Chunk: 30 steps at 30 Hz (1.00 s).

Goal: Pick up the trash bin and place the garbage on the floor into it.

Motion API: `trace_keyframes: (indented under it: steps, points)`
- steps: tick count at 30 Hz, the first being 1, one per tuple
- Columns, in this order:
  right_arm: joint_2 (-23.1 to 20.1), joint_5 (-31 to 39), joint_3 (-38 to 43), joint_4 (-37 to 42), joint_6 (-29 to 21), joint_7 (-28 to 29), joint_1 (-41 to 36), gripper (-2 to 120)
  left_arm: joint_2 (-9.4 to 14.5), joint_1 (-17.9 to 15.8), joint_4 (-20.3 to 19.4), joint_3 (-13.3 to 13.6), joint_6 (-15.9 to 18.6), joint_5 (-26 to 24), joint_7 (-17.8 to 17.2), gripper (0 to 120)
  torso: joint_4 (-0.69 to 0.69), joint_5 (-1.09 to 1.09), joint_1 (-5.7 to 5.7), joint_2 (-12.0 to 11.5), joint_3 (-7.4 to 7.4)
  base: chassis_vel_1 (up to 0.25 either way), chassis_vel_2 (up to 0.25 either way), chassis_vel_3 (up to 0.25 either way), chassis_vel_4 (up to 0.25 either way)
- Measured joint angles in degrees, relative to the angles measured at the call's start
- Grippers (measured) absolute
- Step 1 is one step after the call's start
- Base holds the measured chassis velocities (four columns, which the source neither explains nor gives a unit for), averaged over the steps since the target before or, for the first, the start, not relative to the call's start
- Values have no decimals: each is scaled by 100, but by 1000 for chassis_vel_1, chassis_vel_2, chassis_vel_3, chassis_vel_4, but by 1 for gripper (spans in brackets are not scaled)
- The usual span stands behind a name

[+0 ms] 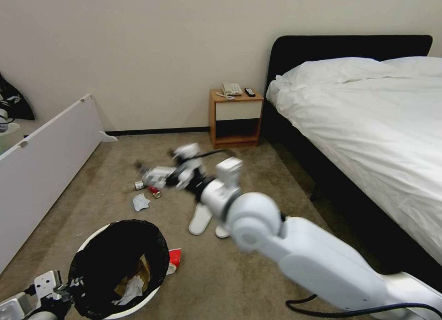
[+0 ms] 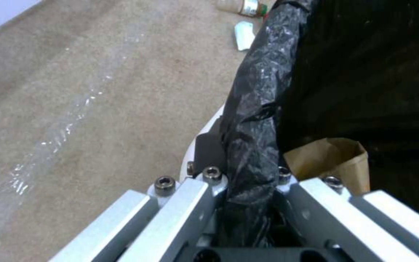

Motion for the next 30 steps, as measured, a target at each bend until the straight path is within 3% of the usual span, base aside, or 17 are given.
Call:
trace_keyframes:
  steps: [2, 5, 6, 9, 13, 15, 20, 22, 23, 25, 26, 28, 30]
  points:
    - [-178, -92, 734, 25, 471, -177, -267, 100, -21, 34, -51, -77, 0, -3, 8, 2, 0, 0, 0, 0, 0, 0, 0, 0, 0]
    - [-293, -161, 1351, 50, 710, -227, -479, 100, -39, 32, -100, -108, 0, -6, 16, 2, -1, 0, 0, 0, 0, 0, 0, 0, 0]
    - [-293, -161, 1351, 50, 710, -227, -479, 100, -39, 32, -100, -108, 0, -6, 16, 2, -1, 0, 0, 0, 0, 0, 0, 0, 0]
    - [-435, -548, 2506, 133, 824, -260, -1003, 100, -101, 21, -157, -133, 0, 8, 32, 2, 0, 1, 0, 0, 0, 0, 0, 0, 0]
    - [-491, -792, 2930, 223, 796, -242, -1292, 100, -125, 19, -163, -127, 0, 43, 49, 2, 0, 1, 0, 0, 0, 0, 0, 0, 0]
    - [-661, -1309, 3778, 587, 709, -225, -2129, 100, -165, 8, -190, -91, 0, 130, 86, 2, 1, 0, 0, 0, 0, 0, 0, 0, 0]
    - [-733, -1642, 4395, 914, 658, -267, -2961, 100, -181, 3, -199, -79, 1, 170, 91, 2, -3, 4, 0, -1, 0, 0, 0, 0, 0]
    - [-743, -2141, 4991, 1270, 661, -373, -3794, 100, -207, 5, -201, -35, 0, 271, 127, 2, -2, -2, 0, -1, 0, 0, 0, 0, 0]
    - [-743, -2141, 4991, 1270, 661, -373, -3794, 100, -207, 5, -201, -35, 0, 271, 127, 2, -2, -2, 0, -1, 0, 0, 0, 0, 0]
    - [-613, -2811, 5469, 1575, 737, -428, -4796, 100, -255, 21, -234, 11, 0, 361, 149, 2, 1, -1, -1, -1, -1, 0, 0, 0, 0]
    - [-613, -2811, 5469, 1575, 737, -428, -4796, 100, -255, 21, -234, 11, 0, 361, 149, 2, 1, -1, -1, -1, -1, 0, 0, 0, 0]
    - [-451, -3213, 5666, 1740, 989, -447, -5612, 100, -270, 69, -278, 52, 1, 465, 204, 2, -1, -1, -1, 0, -1, 0, 0, 0, 0]
    - [-388, -3374, 5712, 1774, 1072, -447, -5827, 100, -275, 80, -291, 59, 1, 491, 214, 2, -1, -2, -1, 0, -1, 0, 0, 0, 0]
